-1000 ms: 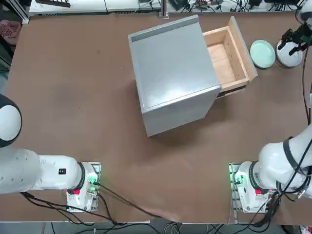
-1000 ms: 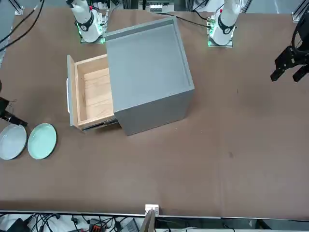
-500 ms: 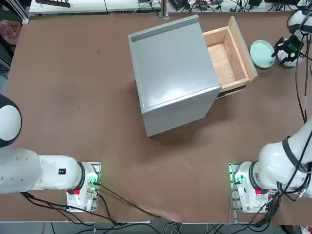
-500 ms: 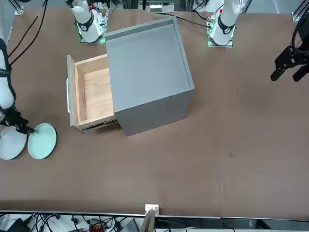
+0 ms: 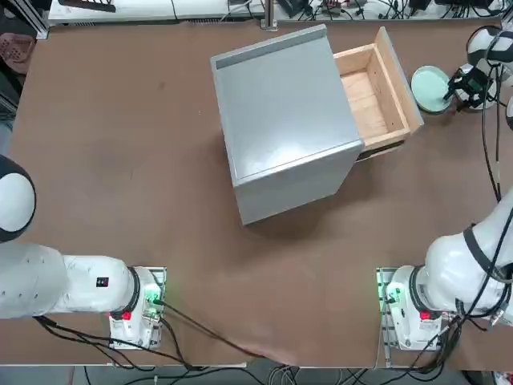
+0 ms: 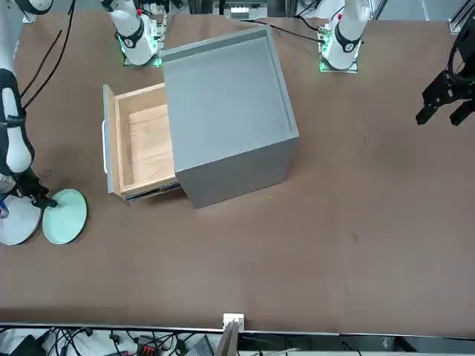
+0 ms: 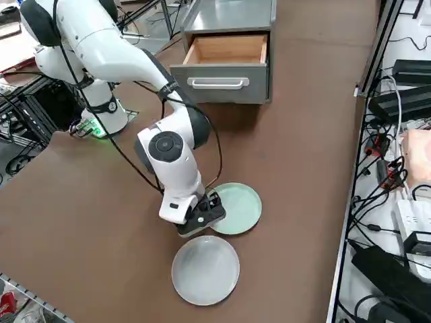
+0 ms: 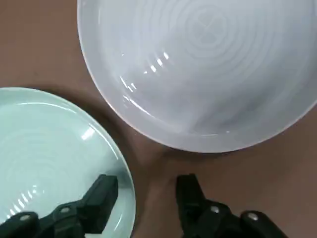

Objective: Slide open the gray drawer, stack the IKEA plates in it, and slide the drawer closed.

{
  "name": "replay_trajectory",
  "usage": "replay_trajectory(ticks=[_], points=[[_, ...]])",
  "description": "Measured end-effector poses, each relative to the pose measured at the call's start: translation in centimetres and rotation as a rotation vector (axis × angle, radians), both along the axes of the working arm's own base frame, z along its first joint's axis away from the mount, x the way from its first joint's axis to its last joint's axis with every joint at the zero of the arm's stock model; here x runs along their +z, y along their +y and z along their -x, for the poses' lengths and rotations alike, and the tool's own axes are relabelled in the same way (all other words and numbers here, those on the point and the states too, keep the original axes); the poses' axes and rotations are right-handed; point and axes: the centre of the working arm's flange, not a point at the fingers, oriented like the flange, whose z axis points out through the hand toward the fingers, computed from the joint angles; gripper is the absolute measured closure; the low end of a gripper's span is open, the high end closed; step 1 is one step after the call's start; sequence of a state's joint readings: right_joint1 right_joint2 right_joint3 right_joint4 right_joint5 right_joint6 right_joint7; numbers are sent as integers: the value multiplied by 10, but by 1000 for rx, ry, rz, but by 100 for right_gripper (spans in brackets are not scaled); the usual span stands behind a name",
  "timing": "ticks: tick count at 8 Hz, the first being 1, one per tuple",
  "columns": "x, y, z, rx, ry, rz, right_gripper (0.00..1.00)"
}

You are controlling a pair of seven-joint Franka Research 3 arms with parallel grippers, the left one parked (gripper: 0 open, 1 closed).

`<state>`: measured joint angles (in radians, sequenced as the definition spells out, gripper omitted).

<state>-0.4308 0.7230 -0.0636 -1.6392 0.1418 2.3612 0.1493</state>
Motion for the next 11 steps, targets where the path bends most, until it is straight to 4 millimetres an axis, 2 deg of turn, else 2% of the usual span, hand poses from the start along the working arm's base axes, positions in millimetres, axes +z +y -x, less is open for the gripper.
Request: replay_trajectory(ticks=[1, 2, 3, 4, 5, 7, 8, 9, 11], points=[[-3, 1, 0, 0, 0, 0, 33], [-2, 1, -1, 0, -2, 1, 47], [1, 1, -2, 1, -6, 2, 74], [3, 4, -4, 5, -11, 1, 94], [8, 6, -6, 9, -17, 1, 99], [19, 10, -10, 29, -25, -3, 100], [42, 17, -15, 46, -22, -20, 100], [78, 27, -20, 69, -20, -41, 100], [171, 56, -24, 133, -29, -72, 100]])
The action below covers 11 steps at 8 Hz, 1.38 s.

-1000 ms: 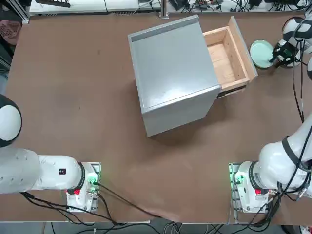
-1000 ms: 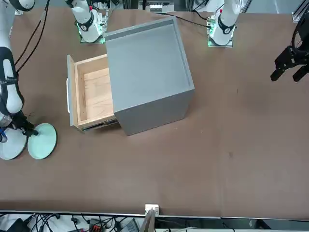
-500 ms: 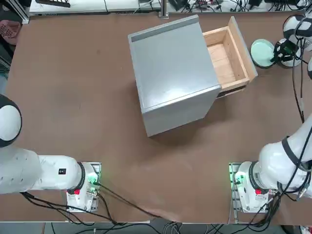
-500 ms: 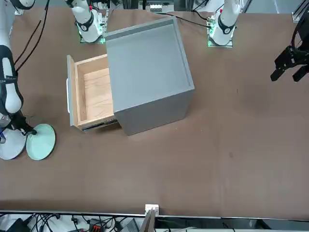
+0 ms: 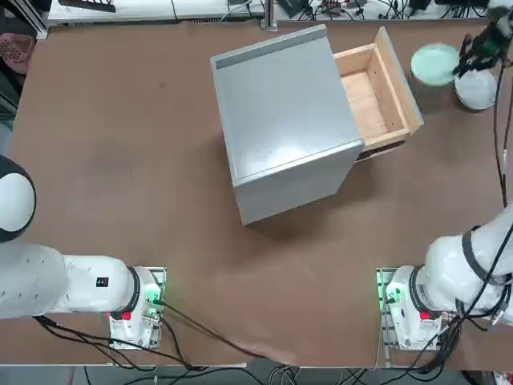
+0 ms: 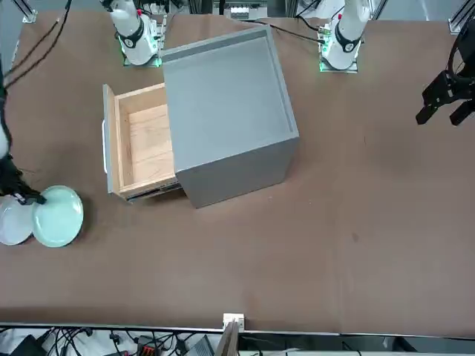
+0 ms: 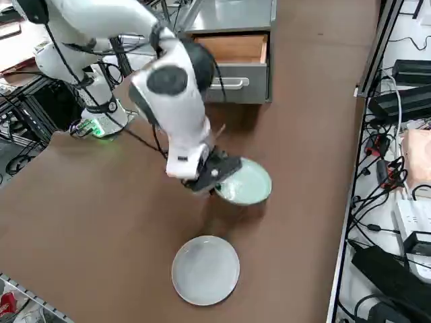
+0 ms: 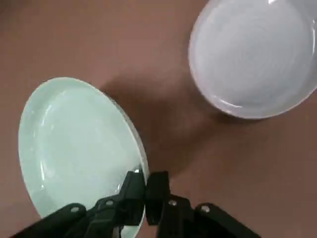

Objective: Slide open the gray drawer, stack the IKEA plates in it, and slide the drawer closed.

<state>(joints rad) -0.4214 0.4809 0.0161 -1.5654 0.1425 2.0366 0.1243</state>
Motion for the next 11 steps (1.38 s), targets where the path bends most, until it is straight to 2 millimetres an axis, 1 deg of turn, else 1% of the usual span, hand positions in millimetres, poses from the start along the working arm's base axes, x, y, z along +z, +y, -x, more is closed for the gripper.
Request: replay_trajectory(ticks=[2, 3, 4, 5, 6, 7, 8, 9, 11], points=[[98, 36, 9, 73, -18, -16, 100], [146, 54, 21, 107, -33, -14, 100], [189, 71, 39, 138, -38, -18, 100], [224, 95, 57, 175, -38, -36, 100], [246, 134, 70, 238, -29, -55, 100], [253, 183, 76, 319, -8, -60, 100], [244, 228, 81, 387, 21, -65, 100], [230, 261, 85, 439, 57, -71, 100], [206, 306, 90, 511, 109, -78, 100]])
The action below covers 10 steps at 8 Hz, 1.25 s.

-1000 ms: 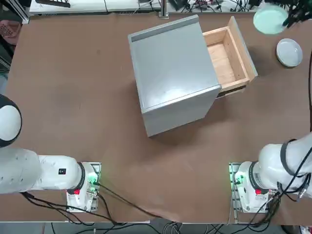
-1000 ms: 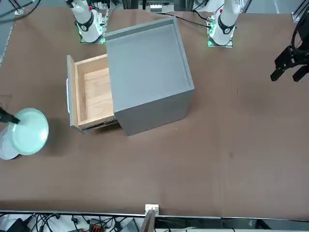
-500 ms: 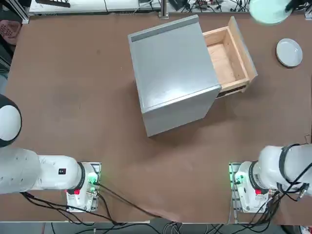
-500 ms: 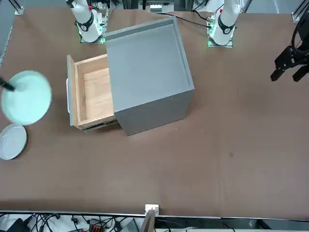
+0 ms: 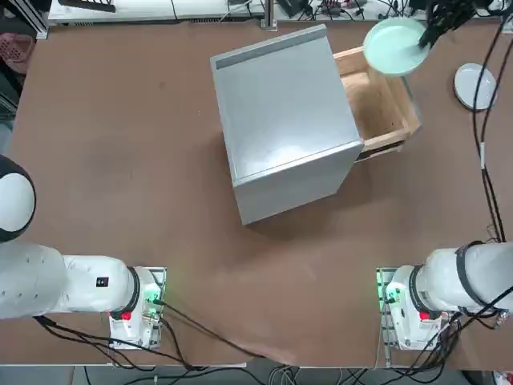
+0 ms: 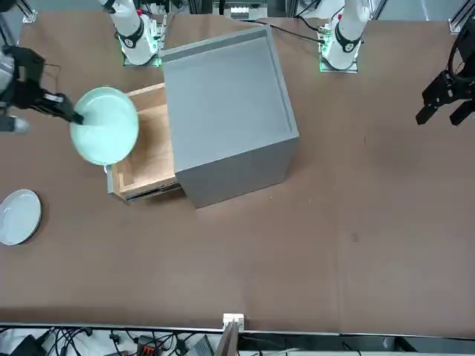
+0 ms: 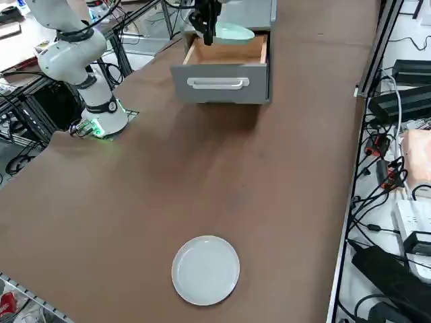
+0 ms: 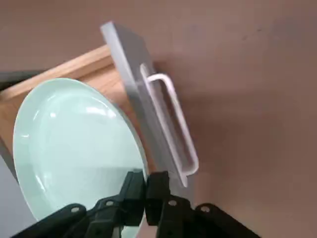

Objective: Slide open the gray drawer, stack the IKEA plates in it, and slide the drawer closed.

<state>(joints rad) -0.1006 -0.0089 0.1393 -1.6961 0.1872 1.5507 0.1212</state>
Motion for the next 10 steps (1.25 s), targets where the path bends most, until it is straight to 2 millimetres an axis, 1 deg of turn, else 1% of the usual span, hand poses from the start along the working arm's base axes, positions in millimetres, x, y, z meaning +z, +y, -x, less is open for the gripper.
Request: replay_trajectory(ticks=[2, 3, 5, 7, 8, 9, 10], points=[[-27, 51, 6, 63, 23, 50, 100], [-42, 72, 11, 93, 32, 76, 100], [-68, 97, 16, 124, 57, 106, 100], [-92, 129, 17, 134, 77, 139, 97], [-103, 140, 16, 148, 87, 159, 92], [-111, 141, 14, 155, 95, 174, 85], [-111, 136, 11, 156, 89, 187, 64]])
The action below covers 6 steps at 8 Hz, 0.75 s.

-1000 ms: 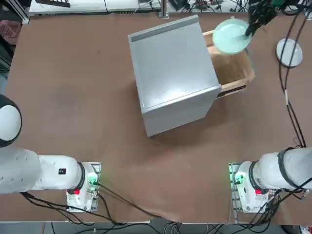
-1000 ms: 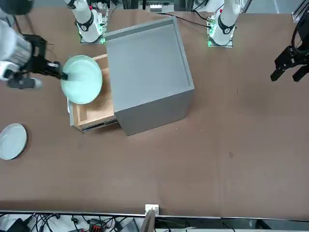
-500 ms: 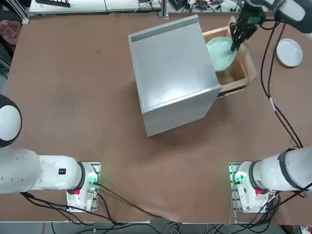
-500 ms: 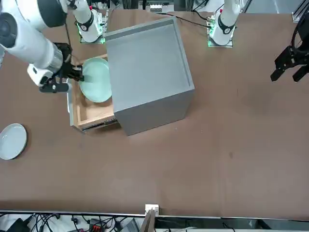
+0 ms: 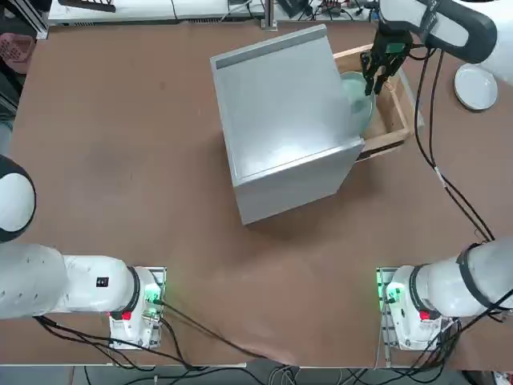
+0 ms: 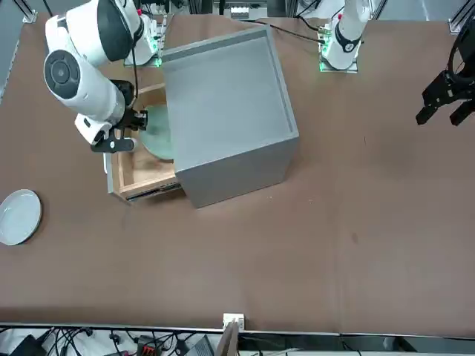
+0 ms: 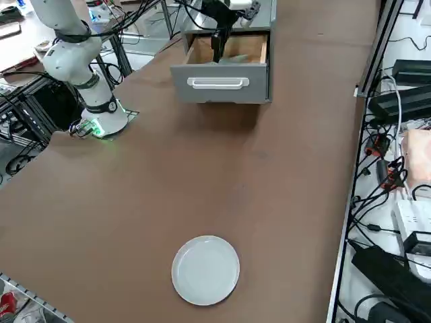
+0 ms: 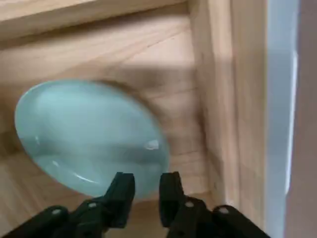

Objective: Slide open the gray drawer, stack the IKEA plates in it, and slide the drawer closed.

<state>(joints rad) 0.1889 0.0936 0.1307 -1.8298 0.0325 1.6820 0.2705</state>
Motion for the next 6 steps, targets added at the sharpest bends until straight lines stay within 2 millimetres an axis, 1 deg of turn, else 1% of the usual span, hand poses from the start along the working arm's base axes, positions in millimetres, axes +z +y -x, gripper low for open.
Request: replay_trajectory(ticks=[1, 2, 3, 4, 5, 6], points=[[10, -7, -5, -6, -14, 4, 46], [29, -19, -10, -11, -22, 6, 24], [54, -41, -16, -11, -29, 9, 5], [79, -78, -23, -14, -41, 15, 0], [97, -125, -30, -18, -56, 30, 0], [102, -180, -33, -33, -61, 53, 0]])
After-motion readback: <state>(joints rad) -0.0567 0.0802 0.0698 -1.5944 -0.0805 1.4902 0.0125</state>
